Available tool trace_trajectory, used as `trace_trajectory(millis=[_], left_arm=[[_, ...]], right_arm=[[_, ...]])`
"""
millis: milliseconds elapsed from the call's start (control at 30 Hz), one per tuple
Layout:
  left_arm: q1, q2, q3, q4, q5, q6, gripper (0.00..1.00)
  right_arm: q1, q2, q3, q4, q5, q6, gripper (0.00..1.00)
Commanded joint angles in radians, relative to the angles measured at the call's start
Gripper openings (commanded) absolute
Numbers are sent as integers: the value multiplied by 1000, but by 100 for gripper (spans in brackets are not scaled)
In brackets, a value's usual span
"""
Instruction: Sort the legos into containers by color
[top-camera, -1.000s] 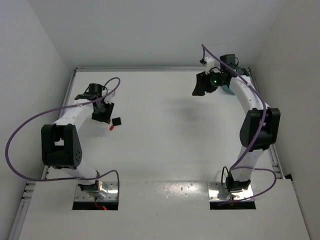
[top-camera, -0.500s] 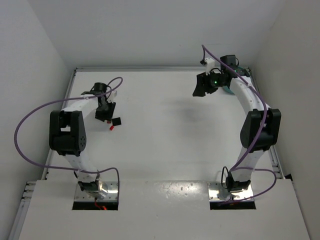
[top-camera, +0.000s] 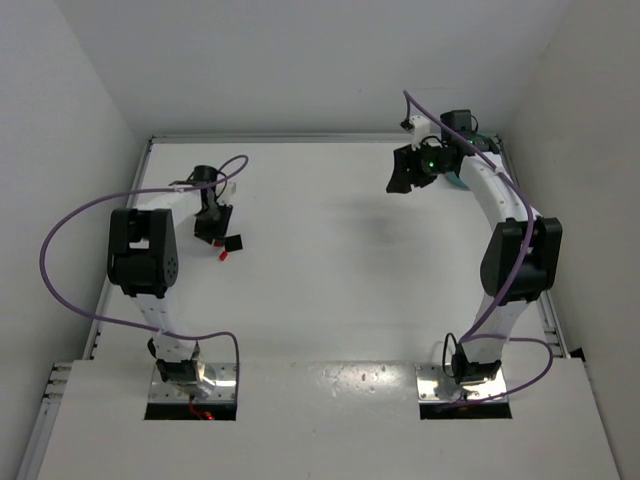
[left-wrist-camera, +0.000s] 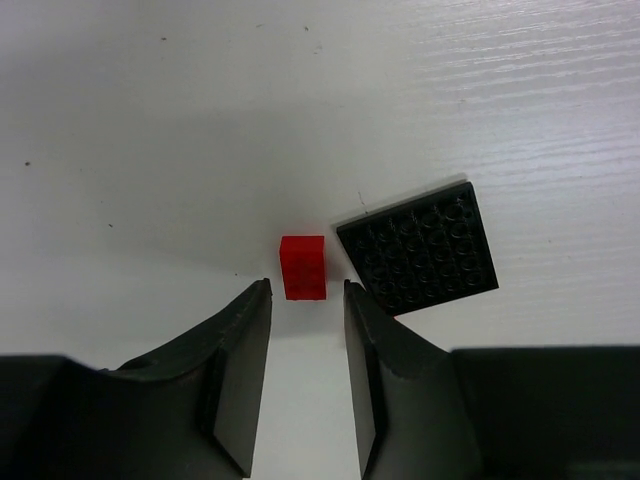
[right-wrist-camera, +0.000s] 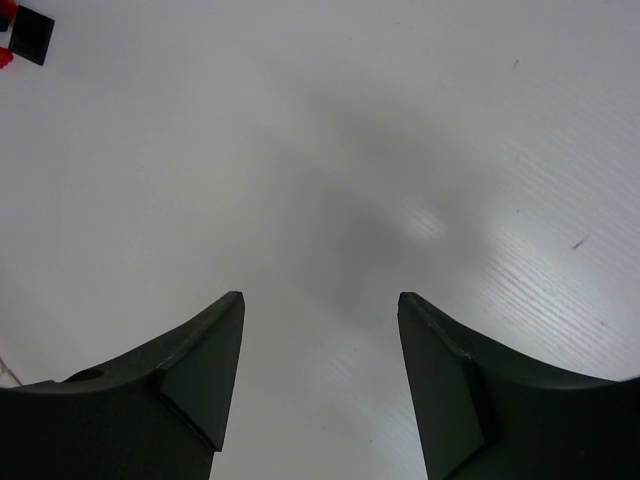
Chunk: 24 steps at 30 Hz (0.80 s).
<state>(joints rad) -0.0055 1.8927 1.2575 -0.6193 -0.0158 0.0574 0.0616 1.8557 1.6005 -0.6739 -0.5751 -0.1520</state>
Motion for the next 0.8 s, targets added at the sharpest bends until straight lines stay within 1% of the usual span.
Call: trace_trajectory(millis=[0,367,500,533,567,667,700,733,767], left_arm=[[6,14,33,13,-16,-21,39],[15,45,42,23,-26,-30,35],[15,54,42,44,-26,-30,31],[15,54,42,56,-26,-30,28],[15,54,42,56,-26,-30,27],[24,54,42,56,14,-21,24],[24,54,42,56,55,-21,24],[38,42,42,46,91,-21,23],[57,22,42,46,127,-21,22]], right_arm=[[6,-39,18,34,3,5,64],[6,-39,18,34,12,5,64],[6,-39,18,34,12,5,64],[6,-39,18,34,3,5,64],[6,-39,27,22,-11,5,64],[-3,-29,36,-1,-126,-6,64],[-3,-29,36,-10,-203,-32,64],[-3,-29,23,-10,-233,-32,64],[-3,-48,3,38,-277,-32,64]])
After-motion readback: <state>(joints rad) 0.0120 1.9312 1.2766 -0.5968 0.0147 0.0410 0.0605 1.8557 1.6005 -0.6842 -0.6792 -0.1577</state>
